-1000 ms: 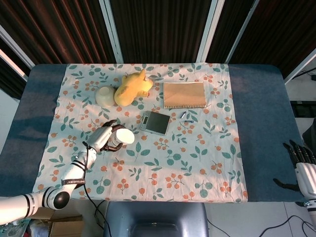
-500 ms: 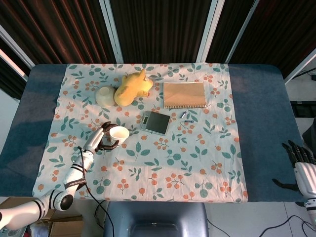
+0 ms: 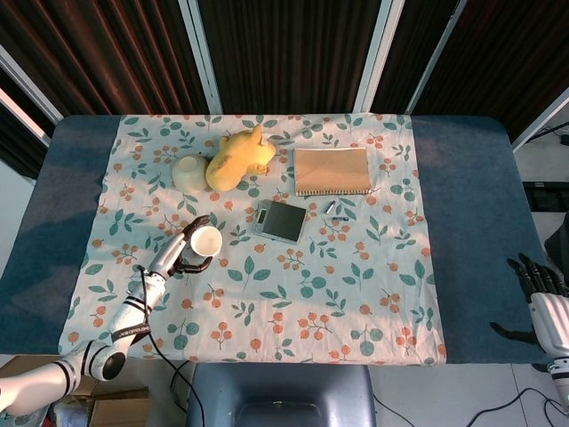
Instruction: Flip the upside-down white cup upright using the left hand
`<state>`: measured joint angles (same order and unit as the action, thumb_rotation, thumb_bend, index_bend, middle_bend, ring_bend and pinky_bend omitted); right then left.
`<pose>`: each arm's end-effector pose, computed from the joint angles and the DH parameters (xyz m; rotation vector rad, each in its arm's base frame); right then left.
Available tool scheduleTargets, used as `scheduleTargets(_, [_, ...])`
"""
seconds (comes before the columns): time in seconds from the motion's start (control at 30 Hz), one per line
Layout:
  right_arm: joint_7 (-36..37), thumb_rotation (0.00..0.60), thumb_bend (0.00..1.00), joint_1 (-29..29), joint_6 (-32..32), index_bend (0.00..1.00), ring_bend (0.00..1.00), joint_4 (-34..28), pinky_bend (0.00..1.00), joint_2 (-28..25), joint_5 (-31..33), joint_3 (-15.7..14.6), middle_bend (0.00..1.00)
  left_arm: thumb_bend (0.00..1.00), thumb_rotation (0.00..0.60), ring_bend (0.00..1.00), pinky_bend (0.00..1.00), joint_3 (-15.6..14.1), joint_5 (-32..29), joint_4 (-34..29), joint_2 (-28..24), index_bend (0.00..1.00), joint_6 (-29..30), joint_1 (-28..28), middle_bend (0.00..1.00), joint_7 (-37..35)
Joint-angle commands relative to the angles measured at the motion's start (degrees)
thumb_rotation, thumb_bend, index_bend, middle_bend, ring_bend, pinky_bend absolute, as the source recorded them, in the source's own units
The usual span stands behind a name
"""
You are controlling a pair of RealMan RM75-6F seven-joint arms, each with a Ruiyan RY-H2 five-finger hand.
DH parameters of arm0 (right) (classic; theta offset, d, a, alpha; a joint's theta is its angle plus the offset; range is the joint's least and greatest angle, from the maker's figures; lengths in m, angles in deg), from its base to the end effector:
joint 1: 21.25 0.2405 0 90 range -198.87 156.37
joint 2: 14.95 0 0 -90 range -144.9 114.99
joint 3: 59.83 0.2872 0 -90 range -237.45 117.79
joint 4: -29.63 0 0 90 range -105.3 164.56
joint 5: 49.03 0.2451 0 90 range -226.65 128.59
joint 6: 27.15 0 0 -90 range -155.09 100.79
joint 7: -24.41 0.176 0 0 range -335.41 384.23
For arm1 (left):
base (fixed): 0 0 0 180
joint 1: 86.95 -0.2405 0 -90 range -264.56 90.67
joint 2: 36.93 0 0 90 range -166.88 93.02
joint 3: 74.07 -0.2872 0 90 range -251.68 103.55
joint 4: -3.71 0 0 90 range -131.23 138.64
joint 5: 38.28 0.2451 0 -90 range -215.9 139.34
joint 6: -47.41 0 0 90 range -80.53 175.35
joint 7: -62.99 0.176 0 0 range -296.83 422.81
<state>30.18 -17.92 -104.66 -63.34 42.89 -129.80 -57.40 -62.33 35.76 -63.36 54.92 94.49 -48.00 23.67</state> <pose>-0.3901 -0.2045 0.1659 1.3375 -1.0584 0.7630 -0.2343 0.4298 -0.0646 -1.4414 -1.7495 -1.2827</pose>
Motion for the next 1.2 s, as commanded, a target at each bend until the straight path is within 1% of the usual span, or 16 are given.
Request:
scheduleTargets(0.03, [-0.1,0.600,0.00,0.0,-0.1,0.00,0.00,0.0,0.00,0.0,0.0,0.0,0.00,0.39,0.600,0.00,0.10,-0.1,0.7,-0.7,-0.7,0.00,0.5,-0.2,0.04,-0.5])
scheduleTargets(0.13, [0.0,0.600,0.00,-0.1,-0.3,0.00,0.00,-0.1,0.00,-0.1,-0.1,0.0,0.00,0.39,0.600,0.00,0.09,-0.1,1.7,-1.9,-2.0,0.00,1.7,-0.6,0.00,-0.6])
scheduleTargets(0.27, [0.2,0.600,0.00,-0.2,-0.7,0.00,0.00,-0.2,0.00,-0.3,-0.1,0.1,0.00,0.38,0.600,0.00,0.06,0.0,3.4,-4.8,-5.0,0.00,4.8,-1.4,0.00,0.6])
scheduleTargets(0.37, [0.3,0.600,0.00,-0.4,-1.2,0.00,0.00,-0.2,0.00,-0.5,-0.1,0.2,0.00,0.38,0.600,0.00,0.05,-0.1,5.0,-8.0,-8.6,0.00,9.3,-3.1,0.00,4.7])
scheduleTargets(0.47, [0.2,0.600,0.00,-0.7,-1.7,0.00,0.00,-0.2,0.00,-0.6,-0.2,0.2,0.00,0.38,0.600,0.00,0.03,-1.1,6.3,-12.4,-13.5,0.00,14.8,-6.0,0.00,13.5])
scheduleTargets(0.57, [-0.4,0.600,0.00,-0.8,-2.0,0.00,0.00,-0.4,0.00,-0.7,-0.3,0.1,0.00,0.37,0.600,0.00,0.00,-3.6,6.5,-19.9,-21.1,0.00,19.4,-10.1,0.00,27.5])
scheduleTargets(0.6, [-0.8,0.600,0.00,-0.9,-2.2,0.00,0.00,-0.6,0.00,-0.8,-0.4,0.0,0.00,0.37,0.600,0.00,0.00,-4.6,6.4,-22.5,-23.7,0.00,22.4,-12.2,0.00,34.7])
scheduleTargets(0.67, [-1.4,0.600,0.00,-1.1,-2.6,0.00,0.00,-0.8,0.00,-0.9,-0.8,-0.1,0.00,0.37,0.600,0.00,0.00,-5.6,6.0,-24.9,-25.6,0.00,28.3,-15.9,0.00,44.7])
scheduleTargets(0.7, [-1.8,0.600,0.00,-1.2,-3.0,0.00,0.00,-1.1,0.00,-1.0,-1.0,-0.1,0.00,0.37,0.600,0.00,0.00,-6.3,5.6,-25.8,-25.9,0.00,32.3,-18.4,0.00,49.7])
scheduleTargets(0.73, [-2.0,0.600,0.00,-1.3,-3.3,0.00,0.00,-1.3,0.00,-1.1,-1.1,-0.1,0.00,0.37,0.600,0.00,0.00,-6.9,5.3,-26.2,-25.9,0.00,34.8,-20.3,0.00,52.2])
scheduleTargets(0.8, [-2.6,0.600,0.00,-1.6,-4.1,0.00,0.00,-2.0,0.00,-1.2,-1.6,-0.2,0.00,0.37,0.600,0.00,0.00,-8.7,5.2,-26.7,-25.5,0.00,39.1,-24.3,0.00,53.3])
scheduleTargets(0.87, [-3.1,0.600,0.00,-1.8,-4.8,0.00,0.00,-2.4,0.00,-1.3,-2.2,-0.2,0.00,0.37,0.600,0.00,0.00,-10.2,5.6,-25.5,-24.8,0.00,41.6,-27.2,0.00,50.8])
scheduleTargets(0.93, [-3.9,0.600,0.00,-1.9,-5.2,0.00,0.00,-2.7,0.00,-1.4,-2.8,-0.5,0.00,0.37,0.600,0.00,0.00,-11.0,5.8,-22.1,-23.4,0.00,44.3,-29.8,0.00,49.5])
scheduleTargets(1.0, [-4.5,0.600,0.00,-2.0,-5.4,0.00,0.00,-2.9,0.00,-1.5,-3.2,-0.7,0.00,0.37,0.600,0.00,0.00,-11.1,6.0,-18.6,-21.5,0.00,46.6,-31.7,0.00,48.9])
scheduleTargets(1.1, [-4.8,0.600,0.00,-2.3,-5.6,0.00,0.00,-3.0,0.00,-1.5,-3.1,-0.8,0.00,0.37,0.600,0.00,0.00,-11.5,6.3,-16.1,-20.7,0.00,46.4,-32.8,0.00,47.0])
scheduleTargets(1.2, [-5.3,0.600,0.00,-2.4,-5.7,0.00,0.00,-2.9,0.00,-1.3,-3.1,-0.9,0.00,0.37,0.600,0.00,0.00,-12.3,7.0,-16.3,-21.7,0.00,44.4,-32.9,0.00,46.1])
